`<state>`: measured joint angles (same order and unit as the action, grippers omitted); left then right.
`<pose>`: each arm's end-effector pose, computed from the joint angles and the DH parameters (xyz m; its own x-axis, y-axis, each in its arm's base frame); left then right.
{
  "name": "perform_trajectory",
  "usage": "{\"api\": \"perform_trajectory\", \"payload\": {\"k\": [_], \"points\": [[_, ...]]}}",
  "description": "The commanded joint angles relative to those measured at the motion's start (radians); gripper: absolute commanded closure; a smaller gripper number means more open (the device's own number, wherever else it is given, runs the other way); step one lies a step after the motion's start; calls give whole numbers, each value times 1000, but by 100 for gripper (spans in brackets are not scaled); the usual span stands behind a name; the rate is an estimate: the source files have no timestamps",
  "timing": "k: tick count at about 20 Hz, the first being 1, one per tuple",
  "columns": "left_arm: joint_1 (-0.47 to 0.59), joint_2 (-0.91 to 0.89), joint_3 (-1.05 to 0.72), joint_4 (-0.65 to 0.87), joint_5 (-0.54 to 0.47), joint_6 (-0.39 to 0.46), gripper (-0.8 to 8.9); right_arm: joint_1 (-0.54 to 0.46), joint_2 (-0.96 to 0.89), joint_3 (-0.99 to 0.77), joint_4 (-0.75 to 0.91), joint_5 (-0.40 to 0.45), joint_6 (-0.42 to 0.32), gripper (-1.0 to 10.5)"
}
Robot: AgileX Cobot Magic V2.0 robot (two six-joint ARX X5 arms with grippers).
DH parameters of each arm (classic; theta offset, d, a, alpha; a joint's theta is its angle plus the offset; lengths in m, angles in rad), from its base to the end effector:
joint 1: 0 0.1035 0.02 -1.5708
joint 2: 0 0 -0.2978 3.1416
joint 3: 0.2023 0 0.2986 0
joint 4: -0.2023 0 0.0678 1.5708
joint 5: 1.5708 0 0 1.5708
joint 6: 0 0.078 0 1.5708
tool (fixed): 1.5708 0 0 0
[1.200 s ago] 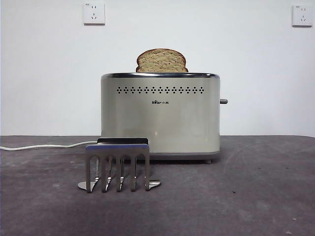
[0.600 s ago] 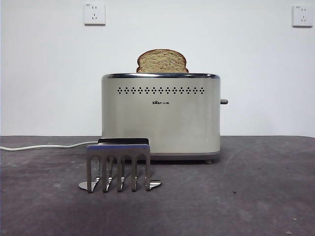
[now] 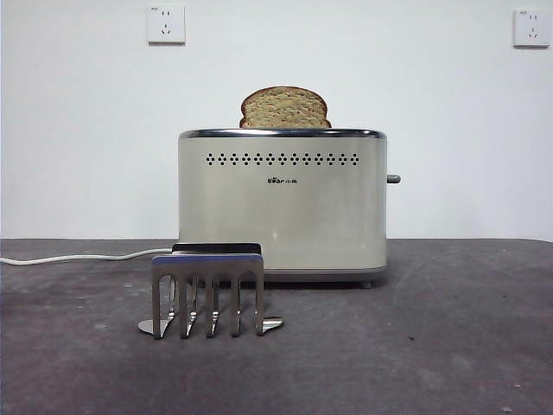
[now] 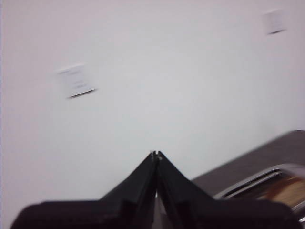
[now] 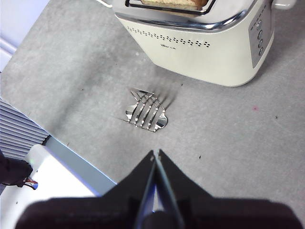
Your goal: Pick up a slice of bread from the rack,put the bread on the toaster,press the button
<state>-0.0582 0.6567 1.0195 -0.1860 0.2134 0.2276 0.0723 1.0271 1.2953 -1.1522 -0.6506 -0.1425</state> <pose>0.1768 -0.0269 0.4705 0.9481 -0.2674 0.1719 0.2185 0.9410 0.2584 0.2105 0.0626 0.3933 0.4595 0.6405 -0.6153 -0.5456 0.7502 0.3736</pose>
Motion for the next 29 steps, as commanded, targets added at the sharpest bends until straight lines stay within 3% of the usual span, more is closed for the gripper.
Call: {"api": "perform_trajectory", "payload": {"k": [1,6,13,18,24,29], "points": [[54,-149,-239,82,-42,-19,817,0,0,-7,5,3,-5,946],[114,-410,-615,170,-164,-80,817,0,0,-7,5,3,-5,946],[121,-597,-926,170,-199,-138,817,0,0,-7,5,3,-5,946],[121,-640,-1017,150,-213,-177,817,0,0,-7,5,3,-5,946],[119,-655,-1017,14,-207,-180,817,0,0,-7,5,3,-5,946],[119,-655,-1016,5,-212,-183,817,0,0,-7,5,3,-5,946]]}}
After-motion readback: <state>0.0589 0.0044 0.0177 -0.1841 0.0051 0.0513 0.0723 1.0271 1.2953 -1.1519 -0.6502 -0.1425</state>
